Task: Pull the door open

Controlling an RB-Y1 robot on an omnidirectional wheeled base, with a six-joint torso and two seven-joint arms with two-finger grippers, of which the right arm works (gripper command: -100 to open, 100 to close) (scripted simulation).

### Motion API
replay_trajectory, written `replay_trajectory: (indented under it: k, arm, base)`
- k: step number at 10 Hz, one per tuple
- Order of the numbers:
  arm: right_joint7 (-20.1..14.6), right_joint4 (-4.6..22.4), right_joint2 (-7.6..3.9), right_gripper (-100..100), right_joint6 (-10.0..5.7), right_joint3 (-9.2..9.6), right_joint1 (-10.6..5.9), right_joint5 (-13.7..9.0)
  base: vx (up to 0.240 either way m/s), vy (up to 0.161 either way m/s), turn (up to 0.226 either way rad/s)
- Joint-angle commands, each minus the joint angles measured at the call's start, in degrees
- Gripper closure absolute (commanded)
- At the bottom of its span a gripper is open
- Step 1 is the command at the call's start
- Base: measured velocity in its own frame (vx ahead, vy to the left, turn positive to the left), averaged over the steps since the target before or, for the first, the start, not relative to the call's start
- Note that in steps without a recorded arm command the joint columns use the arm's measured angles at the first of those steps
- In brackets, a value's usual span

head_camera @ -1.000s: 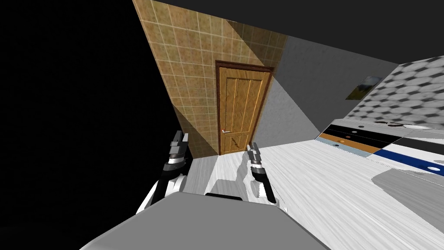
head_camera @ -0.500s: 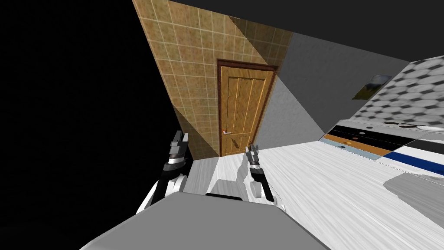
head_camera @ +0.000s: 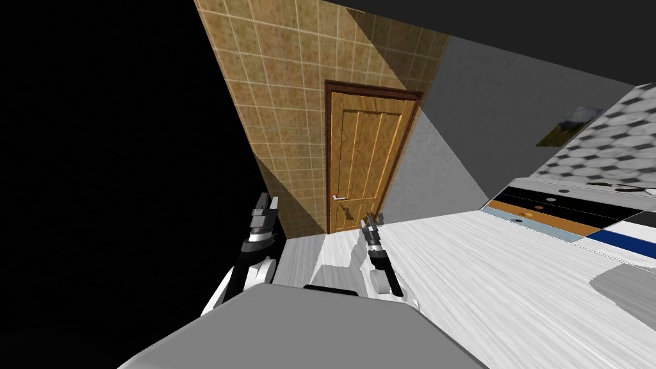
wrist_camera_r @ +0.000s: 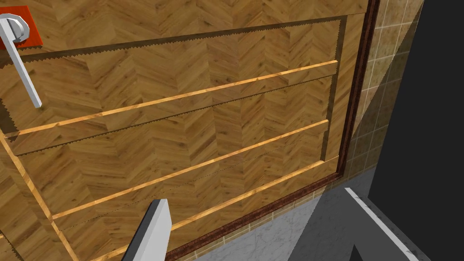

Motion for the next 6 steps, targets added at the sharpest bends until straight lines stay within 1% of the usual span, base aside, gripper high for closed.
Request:
replay_trajectory:
  k: [1,4,5,6]
  arm:
    - [-0.78,2.86,-0.64,-100,-0.55,0.54,-0.80,-0.19]
    - [-2.00,7.68,-1.58,-100,-1.57,1.56,-2.52,-0.48]
    - [-2.40,9.67,-1.89,-100,-1.91,1.89,-3.09,-0.57]
    - [-2.40,9.78,-1.89,-100,-1.91,1.89,-3.09,-0.57]
  base:
    - [0.109,0.059,0.022]
    - [0.103,0.058,0.021]
    - [0.093,0.048,0.022]
    - [0.066,0.039,0.005]
